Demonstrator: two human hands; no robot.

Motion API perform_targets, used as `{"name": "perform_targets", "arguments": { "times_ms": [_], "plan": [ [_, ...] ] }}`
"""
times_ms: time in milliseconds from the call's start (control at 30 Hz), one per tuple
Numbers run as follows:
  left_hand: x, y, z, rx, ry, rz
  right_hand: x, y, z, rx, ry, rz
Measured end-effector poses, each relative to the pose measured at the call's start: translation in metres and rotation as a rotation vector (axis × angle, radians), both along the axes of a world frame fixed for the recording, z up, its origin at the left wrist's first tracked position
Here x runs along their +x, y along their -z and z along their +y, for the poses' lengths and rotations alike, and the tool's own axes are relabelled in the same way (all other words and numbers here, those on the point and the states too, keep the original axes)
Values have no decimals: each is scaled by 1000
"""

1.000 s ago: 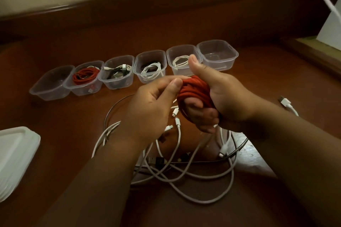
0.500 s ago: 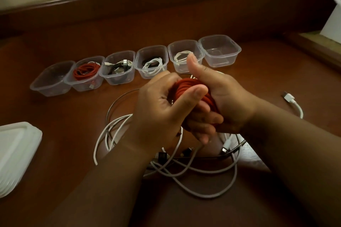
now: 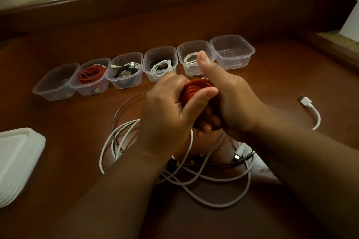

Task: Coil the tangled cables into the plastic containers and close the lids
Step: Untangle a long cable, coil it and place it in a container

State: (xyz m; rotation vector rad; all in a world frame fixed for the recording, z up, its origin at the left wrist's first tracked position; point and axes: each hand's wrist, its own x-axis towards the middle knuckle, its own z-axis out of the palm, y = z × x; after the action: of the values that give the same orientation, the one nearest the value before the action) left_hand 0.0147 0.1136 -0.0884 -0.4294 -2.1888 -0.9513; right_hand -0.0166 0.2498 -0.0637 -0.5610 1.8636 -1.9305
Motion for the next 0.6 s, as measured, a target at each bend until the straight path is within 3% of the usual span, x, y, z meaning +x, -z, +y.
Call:
{"name": "perform_targets", "arguments": {
  "times_ms": [100, 233, 433, 600],
  "plan": [
    [1, 3, 2, -73, -51, 42, -7, 0, 4, 72, 175, 24],
    [-4, 3, -2, -13, -65, 6, -12, 2, -1, -12, 42, -162],
    [-3, -4, -2, 528, -68, -207, -13, 0, -3, -318, -123, -338],
    [-4, -6, 6, 869, -181, -258, 0, 7, -14, -434, -71, -377]
  ]
}}
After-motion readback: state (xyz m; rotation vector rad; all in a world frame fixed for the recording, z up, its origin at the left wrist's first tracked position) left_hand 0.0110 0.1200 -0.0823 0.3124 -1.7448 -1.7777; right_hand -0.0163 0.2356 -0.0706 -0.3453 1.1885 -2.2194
